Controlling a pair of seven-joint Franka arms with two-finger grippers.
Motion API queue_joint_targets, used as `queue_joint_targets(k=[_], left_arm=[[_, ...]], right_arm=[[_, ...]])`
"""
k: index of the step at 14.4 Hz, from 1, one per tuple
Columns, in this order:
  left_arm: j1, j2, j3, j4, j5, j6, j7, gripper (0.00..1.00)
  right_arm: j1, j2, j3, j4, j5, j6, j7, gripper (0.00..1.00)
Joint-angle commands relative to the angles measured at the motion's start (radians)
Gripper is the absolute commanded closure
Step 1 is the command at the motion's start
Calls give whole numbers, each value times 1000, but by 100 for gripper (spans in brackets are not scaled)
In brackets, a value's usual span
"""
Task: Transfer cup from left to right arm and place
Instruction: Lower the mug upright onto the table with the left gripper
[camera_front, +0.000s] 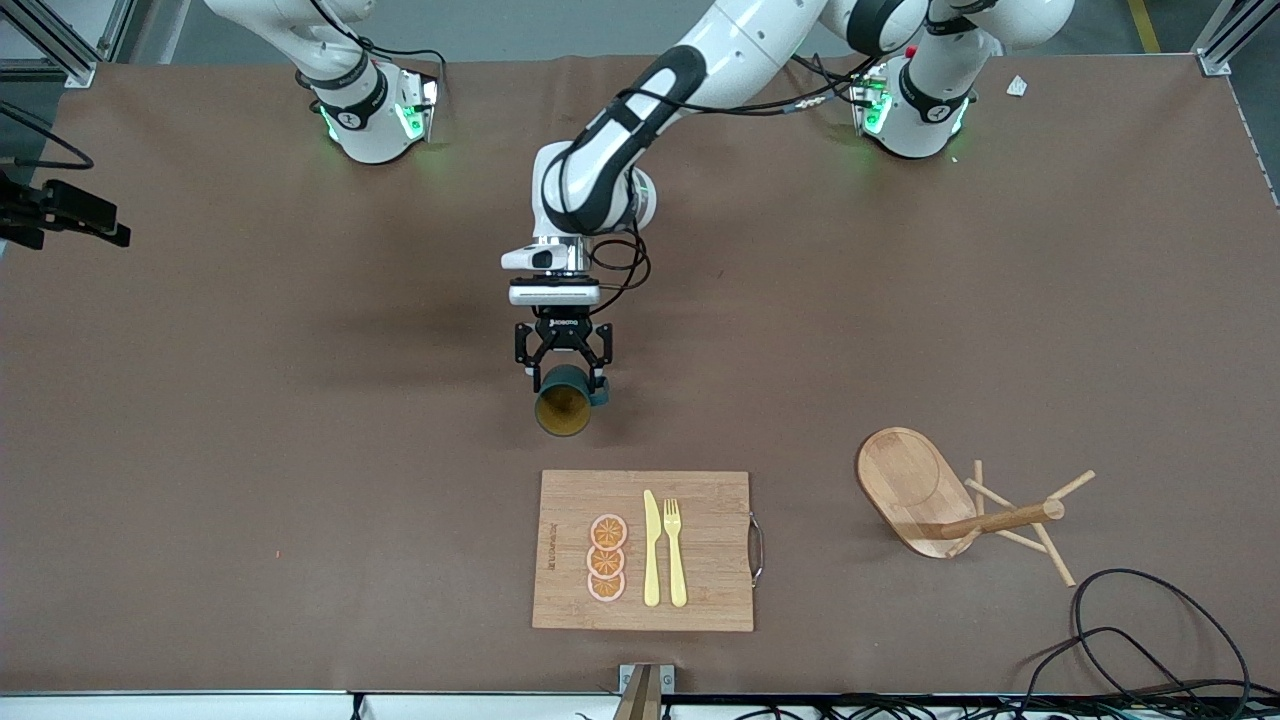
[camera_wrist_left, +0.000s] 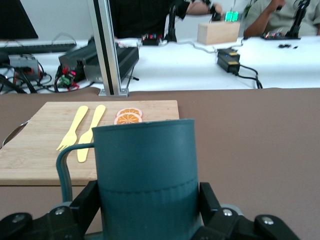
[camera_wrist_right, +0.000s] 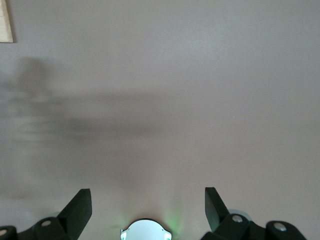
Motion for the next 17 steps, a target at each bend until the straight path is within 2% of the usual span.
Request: queue_joint_targets(k=[1, 3, 5, 8, 11, 12, 14, 16, 17], left_arm=[[-57, 56, 20, 23, 144, -73, -188, 43], [-89, 94, 19, 18, 233, -170, -316, 43], [-103, 134, 19, 18, 318, -211, -410, 42], [-117, 202, 19, 18, 416, -303, -468, 42], [-117, 216, 17, 16, 490, -310, -482, 37], [-120, 216, 14, 16, 490, -313, -488, 34], [-133, 219, 13, 7, 490, -322, -519, 19], [-134, 225, 11, 0, 490, -324, -524, 13], [-140, 226, 4, 0, 482, -324, -525, 0]], right_arm=[[-24, 31, 13, 2, -5, 25, -2, 0], [-30, 39, 13, 2, -14, 32, -3, 0], [-30, 49, 13, 2, -13, 50, -3, 0], [-33, 112, 13, 6, -14, 58, -3, 0], [-47, 125, 13, 14, -13, 58, -3, 0], [-47, 125, 13, 14, -13, 58, -2, 0], [-47, 125, 13, 14, -8, 58, 0, 0], [-44, 125, 13, 12, -8, 58, 12, 0], [-44, 125, 13, 11, -5, 58, 12, 0]])
